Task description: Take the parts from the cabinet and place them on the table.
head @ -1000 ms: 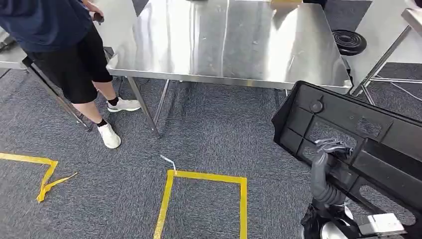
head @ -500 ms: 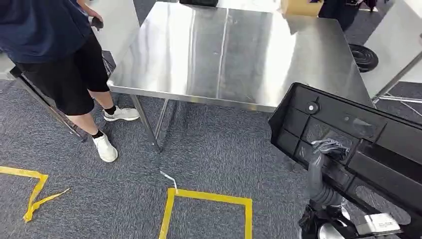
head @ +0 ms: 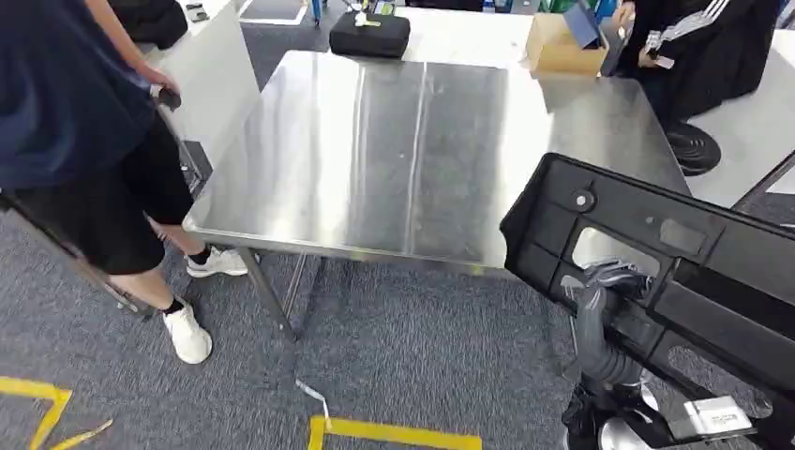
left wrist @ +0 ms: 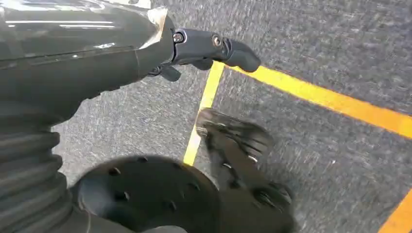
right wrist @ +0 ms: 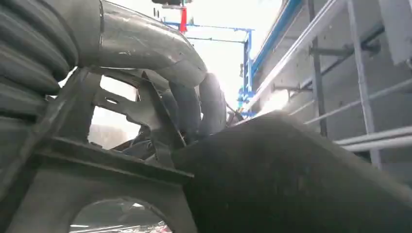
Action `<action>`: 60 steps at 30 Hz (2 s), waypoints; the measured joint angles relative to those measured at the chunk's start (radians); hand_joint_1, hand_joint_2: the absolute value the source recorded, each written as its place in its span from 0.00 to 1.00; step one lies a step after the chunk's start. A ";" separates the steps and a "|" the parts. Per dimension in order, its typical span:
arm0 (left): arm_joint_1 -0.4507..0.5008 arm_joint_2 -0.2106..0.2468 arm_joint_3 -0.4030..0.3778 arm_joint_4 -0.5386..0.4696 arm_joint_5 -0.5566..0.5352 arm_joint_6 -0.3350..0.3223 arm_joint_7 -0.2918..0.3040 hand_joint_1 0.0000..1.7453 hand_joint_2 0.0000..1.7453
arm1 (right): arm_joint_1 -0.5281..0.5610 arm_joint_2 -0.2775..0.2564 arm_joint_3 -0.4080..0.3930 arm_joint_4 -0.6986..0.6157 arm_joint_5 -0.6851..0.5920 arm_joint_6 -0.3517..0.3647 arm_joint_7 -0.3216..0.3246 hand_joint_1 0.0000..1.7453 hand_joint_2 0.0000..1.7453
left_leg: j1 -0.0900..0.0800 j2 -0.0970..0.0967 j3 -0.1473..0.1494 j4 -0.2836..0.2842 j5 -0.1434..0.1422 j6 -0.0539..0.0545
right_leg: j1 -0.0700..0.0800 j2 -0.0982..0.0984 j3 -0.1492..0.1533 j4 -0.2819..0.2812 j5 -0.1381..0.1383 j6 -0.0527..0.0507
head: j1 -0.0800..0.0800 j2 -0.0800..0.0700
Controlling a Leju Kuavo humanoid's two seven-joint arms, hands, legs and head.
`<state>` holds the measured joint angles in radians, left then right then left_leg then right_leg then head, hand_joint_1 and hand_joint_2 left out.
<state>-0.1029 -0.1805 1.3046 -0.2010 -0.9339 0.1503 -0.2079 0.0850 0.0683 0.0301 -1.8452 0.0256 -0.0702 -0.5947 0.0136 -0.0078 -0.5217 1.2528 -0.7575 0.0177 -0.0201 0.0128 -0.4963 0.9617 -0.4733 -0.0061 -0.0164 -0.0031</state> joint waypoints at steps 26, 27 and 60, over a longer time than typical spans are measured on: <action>-0.004 0.014 -0.039 0.000 -0.062 -0.024 0.038 0.00 1.00 | -0.280 0.011 0.437 0.414 0.190 0.014 0.138 1.00 1.00 | -0.007 0.001 0.083 -0.229 0.133 -0.002 | 0.016 -0.001 -0.162 0.056 0.078 0.017 | 0.006 0.000; -0.005 0.014 -0.043 0.000 -0.063 -0.024 0.038 0.00 1.00 | -0.305 0.017 0.456 0.439 0.183 0.014 0.141 1.00 1.00 | -0.006 0.001 0.045 -0.161 0.105 -0.004 | 0.015 -0.003 -0.155 0.056 0.071 0.006 | 0.004 0.000; -0.003 0.019 -0.101 0.001 -0.140 -0.012 0.063 0.00 1.00 | -1.076 0.273 0.606 1.427 -0.096 -0.095 0.466 1.00 1.00 | -0.010 -0.001 -0.075 -0.230 0.285 0.011 | 0.027 0.000 -0.089 0.042 0.015 0.021 | 0.005 0.000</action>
<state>-0.1062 -0.1610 1.2032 -0.2003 -1.0735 0.1381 -0.1450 -0.9912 0.3410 0.6363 -0.4184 -0.0705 -0.1656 -0.1286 0.0031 -0.0092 -0.5966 1.0224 -0.4722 0.0291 0.0064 0.0126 -0.5858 1.0033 -0.4585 0.0151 -0.0118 -0.0031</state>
